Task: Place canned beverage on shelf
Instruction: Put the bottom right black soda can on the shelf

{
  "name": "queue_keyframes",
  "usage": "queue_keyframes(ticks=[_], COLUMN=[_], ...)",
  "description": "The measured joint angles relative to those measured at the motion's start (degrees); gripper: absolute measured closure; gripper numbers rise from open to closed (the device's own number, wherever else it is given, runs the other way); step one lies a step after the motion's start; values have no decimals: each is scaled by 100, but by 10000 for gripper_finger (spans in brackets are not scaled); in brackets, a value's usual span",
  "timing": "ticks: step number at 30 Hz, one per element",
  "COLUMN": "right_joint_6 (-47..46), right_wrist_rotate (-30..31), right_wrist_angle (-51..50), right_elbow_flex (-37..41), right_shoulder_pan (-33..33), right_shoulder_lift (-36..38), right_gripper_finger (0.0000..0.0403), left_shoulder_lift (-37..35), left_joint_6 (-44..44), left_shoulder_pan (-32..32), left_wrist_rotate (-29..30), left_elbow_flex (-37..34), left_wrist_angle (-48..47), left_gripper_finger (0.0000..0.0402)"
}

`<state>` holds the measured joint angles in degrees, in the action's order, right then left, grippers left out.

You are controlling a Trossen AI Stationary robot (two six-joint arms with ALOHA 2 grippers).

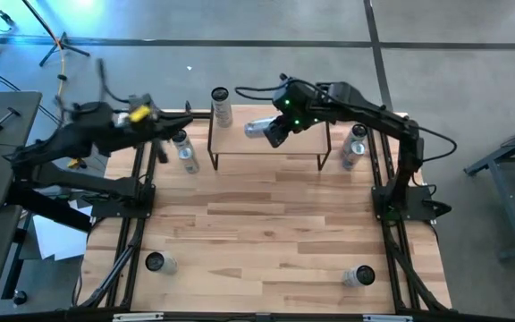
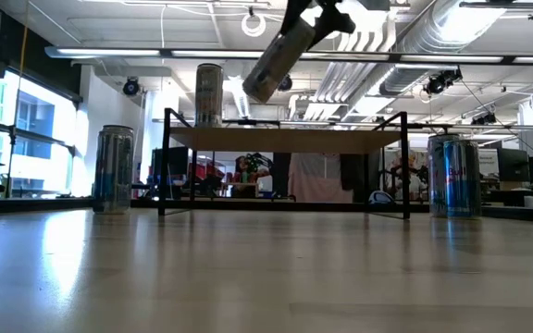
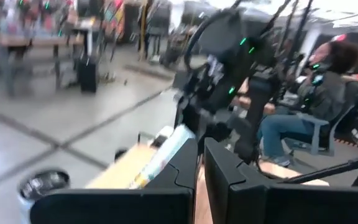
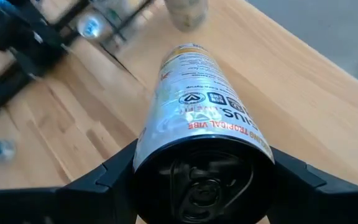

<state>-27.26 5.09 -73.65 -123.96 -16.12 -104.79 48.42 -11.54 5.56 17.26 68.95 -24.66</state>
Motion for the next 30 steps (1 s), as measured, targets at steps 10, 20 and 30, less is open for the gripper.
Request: queue_keyframes(ticks=[10,20,30], right_joint_6=[637,670,495], right_wrist_rotate=[-302,-320,-211], right_wrist_angle=[-140,-340,-415], right_elbow_flex=[6,6,6], right_shoulder_pan=[-140,-152,-153], right_shoulder_lift=[0,0,-317], right_gripper_finger=[163,163,163], left_shoulder_lift=[1627,2401,3373], left_joint_6=[564,2655,2875], left_shoulder_pan=[-195,254,847], left_wrist_rotate=[-686,-444,-410], left_elbow_flex=[-2,0,0], left_wrist_angle=[897,826,1316], left_gripper_finger=[396,396,378])
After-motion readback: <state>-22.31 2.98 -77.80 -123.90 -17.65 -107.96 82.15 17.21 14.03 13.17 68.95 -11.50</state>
